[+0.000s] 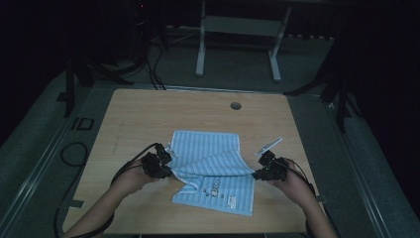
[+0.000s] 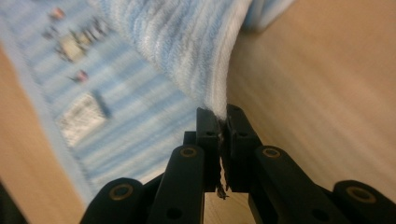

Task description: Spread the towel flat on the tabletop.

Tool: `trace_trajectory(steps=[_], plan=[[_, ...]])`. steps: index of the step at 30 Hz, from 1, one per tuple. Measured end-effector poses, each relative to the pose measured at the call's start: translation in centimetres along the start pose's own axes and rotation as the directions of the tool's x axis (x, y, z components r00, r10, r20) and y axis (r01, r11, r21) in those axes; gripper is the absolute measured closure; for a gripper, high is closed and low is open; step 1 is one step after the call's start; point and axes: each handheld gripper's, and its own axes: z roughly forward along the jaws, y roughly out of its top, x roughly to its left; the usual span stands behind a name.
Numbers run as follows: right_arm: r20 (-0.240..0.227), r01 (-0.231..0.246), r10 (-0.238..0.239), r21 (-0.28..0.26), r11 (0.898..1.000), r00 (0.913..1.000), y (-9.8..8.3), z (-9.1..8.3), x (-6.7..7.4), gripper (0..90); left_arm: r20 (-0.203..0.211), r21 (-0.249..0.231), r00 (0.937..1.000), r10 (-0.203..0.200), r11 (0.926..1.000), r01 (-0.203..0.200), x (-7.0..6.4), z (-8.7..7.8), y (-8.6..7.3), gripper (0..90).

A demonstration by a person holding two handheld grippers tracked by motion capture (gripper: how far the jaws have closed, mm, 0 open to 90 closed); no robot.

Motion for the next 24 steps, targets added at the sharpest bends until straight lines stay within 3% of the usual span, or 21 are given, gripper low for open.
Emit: trace_trajectory(steps=[4, 10, 11, 13, 15, 17, 19, 24], plan=[[-0.013, -0.015, 0.016, 0.032, 0.999, 0.9998, -0.4, 1.2, -0.4, 86.0, 0.018, 0.02, 0.9998, -0.01, 0.9997, 0.01, 0.2, 1.2, -0.1, 84.3], [-0.007, -0.048, 0.049, 0.061, 0.997, 0.9988, 0.0, 2.6, -1.8, 86.0, -0.02, 0.009, 0.999, -0.04, 0.9991, 0.04, 1.6, 2.0, 1.2, 83.3], [-0.003, -0.061, 0.061, 0.065, 0.996, 0.9981, 0.6, 3.0, -2.6, 86.0, -0.035, 0.005, 0.9976, -0.06, 0.9982, 0.06, 2.4, 2.4, 2.0, 83.3], [-0.004, -0.07, 0.07, 0.065, 0.995, 0.9975, 0.8, 3.1, -2.9, 86.0, -0.042, 0.009, 0.9971, -0.063, 0.9979, 0.064, 2.8, 2.7, 2.6, 83.2], [0.027, -0.095, 0.094, 0.067, 0.993, 0.9952, 1.9, 3.3, -4.3, 86.0, -0.049, 0.014, 0.9956, -0.08, 0.9966, 0.081, 3.4, 3.4, 3.7, 83.2], [0.036, -0.1, 0.097, 0.064, 0.993, 0.9946, 2.2, 3.3, -4.7, 85.9, -0.048, 0.024, 0.9957, -0.079, 0.9965, 0.08, 3.6, 3.7, 4.2, 83.2], [0.072, -0.135, 0.13, 0.065, 0.989, 0.9889, 3.3, 3.5, -6.5, 85.8, -0.056, 0.029, 0.9955, -0.077, 0.9965, 0.079, 3.7, 4.3, 5.0, 83.1], [0.091, -0.183, 0.176, 0.075, 0.98, 0.9802, 4.6, 3.6, -8.4, 85.8, -0.071, 0.021, 0.9924, -0.1, 0.9946, 0.102, 4.3, 4.8, 6.3, 82.2]])
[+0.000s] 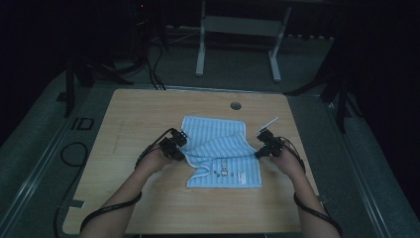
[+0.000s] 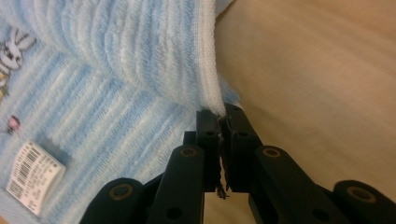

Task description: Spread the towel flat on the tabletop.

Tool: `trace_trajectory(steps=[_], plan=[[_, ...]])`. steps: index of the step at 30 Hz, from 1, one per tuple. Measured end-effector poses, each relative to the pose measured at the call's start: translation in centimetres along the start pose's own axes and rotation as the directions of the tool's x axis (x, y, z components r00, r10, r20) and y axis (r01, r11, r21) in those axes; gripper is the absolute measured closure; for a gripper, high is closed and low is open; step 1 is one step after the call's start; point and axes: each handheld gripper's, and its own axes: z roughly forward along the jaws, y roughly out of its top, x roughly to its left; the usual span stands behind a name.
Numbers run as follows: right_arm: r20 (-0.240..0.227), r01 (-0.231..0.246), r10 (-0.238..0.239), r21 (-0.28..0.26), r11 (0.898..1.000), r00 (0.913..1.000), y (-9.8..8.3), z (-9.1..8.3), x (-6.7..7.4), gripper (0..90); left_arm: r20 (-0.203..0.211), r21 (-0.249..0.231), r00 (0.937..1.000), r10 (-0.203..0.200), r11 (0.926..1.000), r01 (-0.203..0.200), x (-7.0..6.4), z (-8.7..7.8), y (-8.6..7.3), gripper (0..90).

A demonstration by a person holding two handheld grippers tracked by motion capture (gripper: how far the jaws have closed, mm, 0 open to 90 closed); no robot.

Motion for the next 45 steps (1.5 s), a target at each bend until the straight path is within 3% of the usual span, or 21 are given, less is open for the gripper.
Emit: trace_trajectory(steps=[2, 3, 4, 7, 9, 11, 14, 17, 19, 21, 22, 23, 24, 25, 30, 35, 39, 40, 41, 45], plan=[[-0.007, -0.008, 0.008, 0.009, 1.0, 0.9999, 0.4, 0.0, -0.3, 82.1, 0.001, 0.001, 0.9999, -0.012, 0.9999, 0.012, 0.3, 0.1, 0.4, 79.5], [-0.027, -0.004, 0.004, 0.015, 1.0, 0.9996, 0.5, -0.3, -0.4, 74.4, 0.002, 0.002, 0.9996, -0.027, 0.9996, 0.027, 0.6, -0.2, 0.4, 77.5], [-0.027, -0.004, 0.004, 0.015, 1.0, 0.9996, 0.5, -0.3, -0.4, 74.4, 0.002, 0.002, 0.9996, -0.027, 0.9996, 0.027, 0.6, -0.2, 0.4, 76.2], [-0.036, 0.038, -0.037, 0.016, 0.999, 0.9987, -0.4, -1.9, 0.1, 62.8, -0.021, 0.02, 0.9995, -0.023, 0.9995, 0.024, 0.9, -1.3, -0.6, 62.0], [-0.033, 0.043, -0.042, 0.015, 0.999, 0.9986, -0.6, -2.2, 0.3, 62.1, -0.023, 0.011, 0.999, -0.038, 0.9992, 0.038, 0.8, -2.3, -1.7, 60.1], [-0.044, 0.075, -0.076, -0.009, 0.997, 0.9962, -1.7, -3.7, 0.9, 58.3, -0.029, -0.02, 0.9996, -0.006, 0.9998, 0.005, -0.4, -3.7, -3.0, 57.4], [-0.071, 0.12, -0.123, -0.048, 0.992, 0.9898, -3.1, -5.0, 2.3, 56.7, 0.021, -0.072, 0.9962, 0.085, 0.9939, -0.084, -3.0, -5.3, -4.1, 59.0], [-0.097, 0.16, -0.168, -0.083, 0.984, 0.981, -4.4, -5.4, 4.1, 57.9, 0.084, -0.104, 0.9812, 0.174, 0.9808, -0.165, -5.9, -6.0, -4.4, 61.6], [-0.104, 0.186, -0.194, -0.088, 0.979, 0.9754, -5.1, -5.2, 5.2, 57.9, 0.152, -0.133, 0.9647, 0.215, 0.9717, -0.195, -7.5, -6.0, -4.4, 64.0], [-0.106, 0.212, -0.22, -0.084, 0.974, 0.9697, -5.7, -4.7, 6.1, 57.9, 0.184, -0.148, 0.9474, 0.262, 0.9602, -0.237, -8.9, -5.6, -4.1, 67.2], [-0.11, 0.217, -0.225, -0.078, 0.973, 0.9681, -5.9, -4.5, 6.4, 57.9, 0.189, -0.14, 0.9393, 0.286, 0.9546, -0.263, -9.5, -5.3, -3.9, 67.5], [-0.113, 0.227, -0.234, -0.065, 0.972, 0.9657, -6.0, -4.2, 6.6, 57.9, 0.167, -0.124, 0.9342, 0.316, 0.9466, -0.298, -9.9, -4.9, -3.7, 67.5], [-0.105, 0.237, -0.243, -0.06, 0.97, 0.9643, -6.0, -3.9, 6.7, 57.9, 0.154, -0.109, 0.9313, 0.33, 0.9425, -0.316, -10.2, -4.4, -3.5, 67.5], [-0.102, 0.237, -0.241, -0.051, 0.97, 0.9653, -6.0, -3.7, 6.8, 58.0, 0.167, -0.096, 0.9289, 0.331, 0.9431, -0.318, -10.1, -3.9, -3.2, 67.5], [-0.088, 0.272, -0.273, -0.023, 0.962, 0.9579, -5.9, -2.6, 7.2, 52.9, 0.112, -0.025, 0.9328, 0.342, 0.9395, -0.342, -9.4, -1.9, -2.5, 67.2], [-0.043, 0.307, -0.306, 0.012, 0.952, 0.9509, -6.1, -1.7, 7.5, 48.4, 0.102, -0.011, 0.9382, 0.331, 0.9434, -0.332, -8.9, -0.9, -2.2, 66.7], [-0.019, 0.337, -0.336, 0.062, 0.94, 0.9416, -6.4, -1.0, 7.7, 48.5, 0.1, 0.002, 0.9375, 0.333, 0.9422, -0.335, -8.9, -0.5, -2.2, 64.5], [-0.008, 0.348, -0.348, 0.057, 0.936, 0.9375, -6.5, -1.0, 7.8, 49.4, 0.096, 0.0, 0.9399, 0.328, 0.9443, -0.329, -8.9, -0.4, -2.1, 64.5], [0.023, 0.35, -0.352, 0.066, 0.935, 0.9358, -6.5, -1.1, 7.8, 60.0, 0.093, -0.004, 0.9422, 0.322, 0.9464, -0.323, -8.9, -0.4, -2.1, 64.8], [0.04, 0.339, -0.341, 0.062, 0.939, 0.9391, -6.4, -1.1, 7.7, 70.4, 0.091, -0.017, 0.9459, 0.312, 0.9502, -0.311, -9.1, -0.4, -2.2, 70.6]])
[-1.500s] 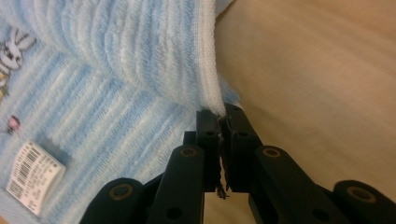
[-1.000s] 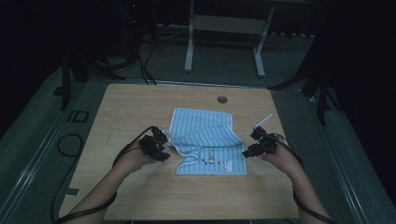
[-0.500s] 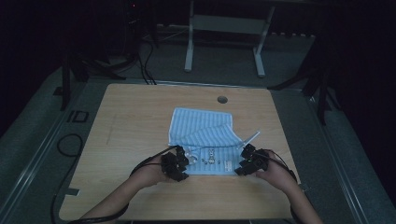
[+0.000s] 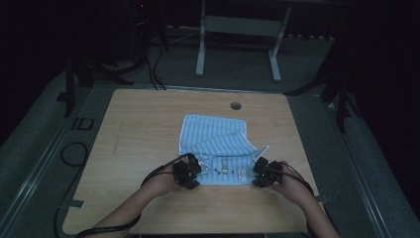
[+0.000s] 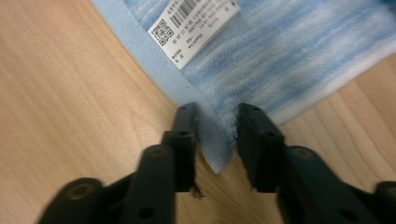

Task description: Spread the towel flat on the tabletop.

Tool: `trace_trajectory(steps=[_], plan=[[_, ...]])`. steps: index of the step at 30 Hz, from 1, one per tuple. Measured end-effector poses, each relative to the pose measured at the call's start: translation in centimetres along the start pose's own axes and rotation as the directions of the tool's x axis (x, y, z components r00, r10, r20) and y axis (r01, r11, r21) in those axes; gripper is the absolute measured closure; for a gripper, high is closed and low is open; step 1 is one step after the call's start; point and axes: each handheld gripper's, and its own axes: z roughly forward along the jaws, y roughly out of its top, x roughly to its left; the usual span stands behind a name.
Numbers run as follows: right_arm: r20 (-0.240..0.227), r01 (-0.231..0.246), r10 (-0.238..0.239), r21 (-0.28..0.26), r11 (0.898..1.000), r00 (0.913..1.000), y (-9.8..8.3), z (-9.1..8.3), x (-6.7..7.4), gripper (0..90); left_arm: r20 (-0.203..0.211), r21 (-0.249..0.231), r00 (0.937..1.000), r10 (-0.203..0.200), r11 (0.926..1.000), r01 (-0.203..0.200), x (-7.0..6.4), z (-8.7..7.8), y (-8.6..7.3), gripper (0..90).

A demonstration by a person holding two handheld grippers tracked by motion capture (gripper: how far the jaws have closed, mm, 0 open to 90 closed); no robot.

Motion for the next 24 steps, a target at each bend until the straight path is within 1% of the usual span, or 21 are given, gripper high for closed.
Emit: trace_trajectory(steps=[1, 3, 4, 5, 7, 11, 13, 14, 16, 17, 18, 19, 20, 21, 22, 24], plan=[[0.013, -0.005, 0.005, 0.0, 1.0, 0.9999, 0.0, 0.0, 0.0, 75.6, -0.003, -0.003, 1.0, -0.002, 1.0, 0.002, -0.1, 0.0, 0.0, 76.1], [0.024, -0.005, 0.005, -0.003, 1.0, 0.9997, 0.1, 0.0, 0.1, 78.7, -0.007, 0.002, 1.0, -0.001, 1.0, 0.001, -0.4, 0.0, 0.1, 82.3], [0.026, -0.011, 0.011, -0.001, 1.0, 0.9996, 0.1, 0.0, 0.2, 80.1, -0.019, 0.008, 0.9998, -0.004, 1.0, 0.004, -0.6, 0.0, 0.2, 83.9], [0.024, -0.017, 0.017, -0.002, 1.0, 0.9996, 0.1, 0.0, 0.2, 80.8, -0.022, 0.012, 0.9997, -0.006, 0.9999, 0.006, -0.7, 0.0, 0.3, 85.2], [0.023, -0.01, 0.01, -0.003, 1.0, 0.9997, 0.1, -0.2, 0.4, 81.1, -0.023, 0.015, 0.9997, 0.003, 0.9999, -0.003, -1.0, -0.4, 0.2, 85.8], [0.011, 0.003, -0.002, -0.053, 0.999, 0.9999, -0.5, -2.0, 1.5, 81.2, -0.014, -0.021, 0.9999, -0.003, 0.9998, 0.003, -2.0, -2.5, -0.6, 85.8], [0.001, 0.027, -0.027, -0.07, 0.997, 0.9996, -0.9, -3.1, 2.5, 81.2, -0.022, -0.04, 0.9998, 0.002, 0.9992, -0.003, -2.6, -3.8, -1.2, 85.8], [-0.005, 0.042, -0.042, -0.077, 0.996, 0.9991, -1.1, -3.6, 3.2, 81.2, -0.012, -0.042, 0.9999, 0.003, 0.9991, -0.004, -2.9, -4.5, -1.5, 85.8], [-0.023, 0.065, -0.067, -0.089, 0.994, 0.9975, -1.6, -4.5, 4.5, 81.1, -0.017, -0.047, 0.9998, 0.009, 0.9989, -0.01, -3.7, -5.6, -2.3, 85.7], [-0.037, 0.078, -0.082, -0.098, 0.992, 0.9959, -1.8, -4.8, 5.2, 81.0, -0.008, -0.047, 0.9999, 0.007, 0.9989, -0.007, -4.0, -5.9, -2.7, 85.7], [-0.037, 0.078, -0.082, -0.098, 0.992, 0.9959, -1.8, -4.8, 5.2, 81.0, -0.008, -0.047, 0.9999, 0.007, 0.9989, -0.007, -4.0, -5.9, -2.7, 85.6], [-0.045, 0.087, -0.092, -0.102, 0.991, 0.9947, -2.0, -5.0, 5.7, 81.0, 0.006, -0.051, 1.0, 0.005, 0.9987, -0.005, -5.4, -6.6, -4.0, 85.6], [-0.066, 0.116, -0.124, -0.112, 0.987, 0.9901, -2.7, -5.4, 7.5, 80.9, 0.019, -0.047, 0.9998, 0.004, 0.9989, -0.003, -6.1, -6.8, -4.5, 85.6], [-0.074, 0.124, -0.133, -0.112, 0.986, 0.9884, -3.0, -5.4, 8.2, 80.9, 0.034, -0.04, 0.9993, 0.015, 0.9991, -0.014, -6.8, -7.0, -5.1, 85.5], [-0.083, 0.139, -0.148, -0.106, 0.985, 0.9855, -3.3, -5.4, 9.0, 80.8, 0.044, -0.039, 0.9989, 0.017, 0.9991, -0.015, -7.5, -7.1, -5.6, 85.4], [-0.107, 0.165, -0.175, -0.093, 0.982, 0.9788, -3.9, -5.1, 10.4, 80.7, 0.083, -0.028, 0.9962, 0.026, 0.9993, -0.024, -8.8, -7.1, -6.6, 85.1]])
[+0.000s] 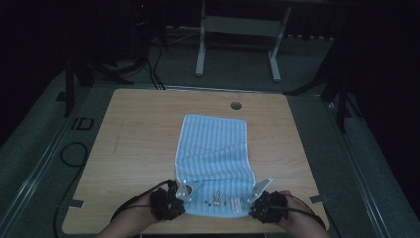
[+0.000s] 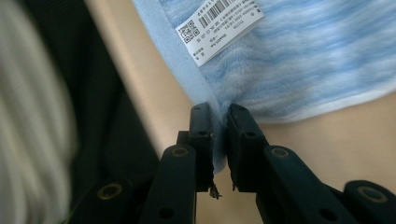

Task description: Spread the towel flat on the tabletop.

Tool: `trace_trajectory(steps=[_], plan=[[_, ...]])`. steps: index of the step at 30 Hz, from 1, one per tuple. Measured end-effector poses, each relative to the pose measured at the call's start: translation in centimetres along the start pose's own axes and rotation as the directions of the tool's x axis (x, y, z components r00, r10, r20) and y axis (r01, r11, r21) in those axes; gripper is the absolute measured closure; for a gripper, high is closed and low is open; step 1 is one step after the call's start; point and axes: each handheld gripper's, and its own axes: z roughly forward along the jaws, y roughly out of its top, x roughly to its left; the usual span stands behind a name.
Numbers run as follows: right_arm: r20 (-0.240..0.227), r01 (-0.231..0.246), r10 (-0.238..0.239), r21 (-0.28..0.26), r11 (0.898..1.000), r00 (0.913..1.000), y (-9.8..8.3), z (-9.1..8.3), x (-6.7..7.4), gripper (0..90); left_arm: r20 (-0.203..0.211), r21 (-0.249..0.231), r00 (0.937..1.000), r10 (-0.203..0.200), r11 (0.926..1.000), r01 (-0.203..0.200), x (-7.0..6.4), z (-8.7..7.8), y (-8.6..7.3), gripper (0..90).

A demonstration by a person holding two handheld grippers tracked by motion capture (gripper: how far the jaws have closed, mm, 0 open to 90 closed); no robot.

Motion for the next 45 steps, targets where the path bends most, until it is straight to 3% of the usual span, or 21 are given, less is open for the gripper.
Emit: trace_trajectory(steps=[3, 6, 8, 9, 12, 16, 21, 26, 30, 37, 45], plan=[[-0.06, 0.014, -0.012, 0.041, 0.999, 0.9981, -0.7, 0.6, 2.0, 78.9, 0.067, 0.024, 0.9977, -0.012, 0.9997, 0.01, -1.6, 0.5, -1.2, 84.4], [-0.122, 0.031, -0.021, 0.08, 0.996, 0.9923, -1.5, 1.2, 3.6, 70.2, 0.14, 0.061, 0.99, -0.013, 0.9981, 0.004, -2.7, 0.9, -2.2, 77.8], [-0.133, 0.033, -0.024, 0.065, 0.997, 0.9909, -2.0, 0.8, 3.9, 66.7, 0.123, 0.063, 0.9922, -0.016, 0.998, 0.008, -2.7, 0.5, -2.4, 73.3], [-0.113, 0.021, -0.015, 0.05, 0.999, 0.9935, -2.1, 0.4, 3.6, 64.6, 0.127, 0.058, 0.9918, -0.018, 0.9983, 0.011, -2.5, 0.1, -2.5, 72.5], [-0.06, -0.024, 0.023, -0.017, 1.0, 0.9979, -2.0, -1.2, 1.8, 62.7, 0.08, 0.04, 0.996, -0.039, 0.9986, 0.036, -1.2, -0.6, -2.4, 69.4], [-0.018, -0.064, 0.063, -0.062, 0.996, 0.9978, -0.9, -2.1, -1.2, 60.9, 0.045, 0.028, 0.9967, -0.067, 0.9974, 0.066, 1.1, -0.7, -2.0, 66.8], [0.001, -0.075, 0.075, -0.068, 0.995, 0.9972, 1.2, -1.4, -4.4, 58.9, -0.001, -0.001, 0.9936, -0.113, 0.9936, 0.113, 4.7, -0.5, -1.3, 66.8], [-0.006, -0.103, 0.103, -0.073, 0.992, 0.9947, 2.8, 0.2, -6.2, 58.0, -0.054, -0.031, 0.9888, -0.139, 0.99, 0.138, 7.0, 0.1, -0.1, 66.5], [0.0, -0.105, 0.106, -0.076, 0.991, 0.9944, 3.6, 1.9, -6.6, 58.1, -0.063, -0.021, 0.9904, -0.123, 0.9923, 0.122, 7.5, 1.4, 0.8, 64.7], [0.001, -0.104, 0.104, -0.03, 0.994, 0.9946, 3.5, 4.7, -6.6, 57.3, -0.039, 0.008, 0.9928, -0.114, 0.9935, 0.114, 7.6, 4.1, 1.4, 64.7], [-0.003, -0.07, 0.07, -0.03, 0.997, 0.9976, 2.5, 5.0, -7.0, 52.2, -0.035, -0.005, 0.9933, -0.11, 0.9939, 0.11, 6.6, 5.1, 1.8, 63.5]])
